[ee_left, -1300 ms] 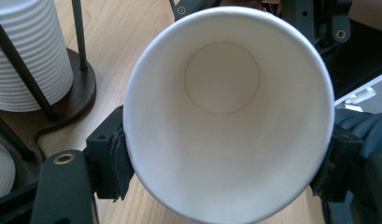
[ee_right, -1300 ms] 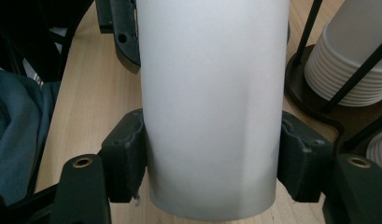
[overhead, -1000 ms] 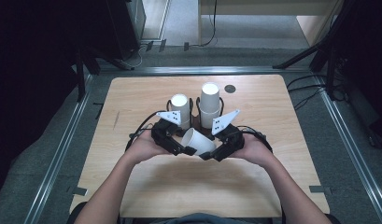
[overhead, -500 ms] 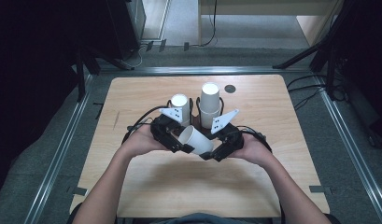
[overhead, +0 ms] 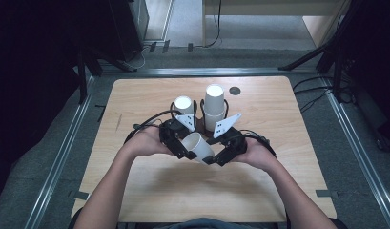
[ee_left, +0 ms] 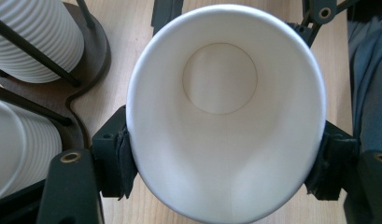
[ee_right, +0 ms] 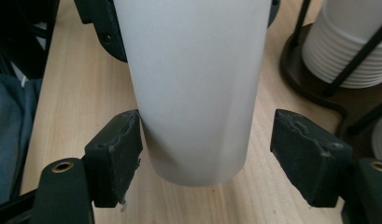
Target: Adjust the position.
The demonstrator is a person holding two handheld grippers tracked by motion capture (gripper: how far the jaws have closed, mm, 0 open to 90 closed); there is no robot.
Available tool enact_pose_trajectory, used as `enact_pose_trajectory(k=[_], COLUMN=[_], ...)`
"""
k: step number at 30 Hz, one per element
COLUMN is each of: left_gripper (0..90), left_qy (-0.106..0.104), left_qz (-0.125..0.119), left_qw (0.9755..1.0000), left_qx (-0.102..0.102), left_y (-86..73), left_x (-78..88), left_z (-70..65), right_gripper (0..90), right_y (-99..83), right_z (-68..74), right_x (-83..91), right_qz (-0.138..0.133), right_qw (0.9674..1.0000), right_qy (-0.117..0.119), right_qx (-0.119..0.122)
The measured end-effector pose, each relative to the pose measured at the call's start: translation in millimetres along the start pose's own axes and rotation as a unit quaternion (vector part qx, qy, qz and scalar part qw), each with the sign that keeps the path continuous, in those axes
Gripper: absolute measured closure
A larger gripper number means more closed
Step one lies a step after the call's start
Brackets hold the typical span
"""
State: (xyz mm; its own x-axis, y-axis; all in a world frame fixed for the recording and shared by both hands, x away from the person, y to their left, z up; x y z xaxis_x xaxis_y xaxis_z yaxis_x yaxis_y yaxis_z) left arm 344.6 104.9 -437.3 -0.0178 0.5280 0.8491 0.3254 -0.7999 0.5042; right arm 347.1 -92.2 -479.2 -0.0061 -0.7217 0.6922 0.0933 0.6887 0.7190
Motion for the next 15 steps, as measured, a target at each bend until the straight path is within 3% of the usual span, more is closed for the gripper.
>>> enact_pose_trajectory(k=[5,11,15], left_gripper=[26.0,25.5,24.4], left_qy=[0.003,-0.003,-0.006], left_qz=[0.004,0.004,-0.002], left_qw=[0.9999,1.0,1.0], left_qx=[-0.009,-0.008,-0.006], left_y=[4.9,4.6,2.2], left_x=[-1.7,-5.9,-6.9], left_z=[-3.8,-3.7,-2.1], right_gripper=[25.8,33.1,33.8], right_y=[1.5,1.8,2.3], right_z=[4.4,5.7,6.3], right_x=[-7.2,-8.3,-8.7], right_qz=[0.008,0.007,0.012], right_qw=[0.9999,0.9998,0.9997], right_qy=[0.005,0.016,0.009], right_qx=[0.01,0.013,0.02])
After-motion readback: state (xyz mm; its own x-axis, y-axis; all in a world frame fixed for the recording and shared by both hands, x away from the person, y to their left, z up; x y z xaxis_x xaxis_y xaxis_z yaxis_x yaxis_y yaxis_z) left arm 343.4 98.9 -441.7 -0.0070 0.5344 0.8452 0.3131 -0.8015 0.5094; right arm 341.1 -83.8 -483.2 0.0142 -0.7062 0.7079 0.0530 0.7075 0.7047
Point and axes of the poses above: each handheld gripper's, and its own axes: x roughly backward along the jaws, y roughly out of its top, z roughly to its left, the point moved 1 cm from there along -x, roughly forward along the jaws, and after that the axes turned 6 degrees about x, right-handed, at the moved point
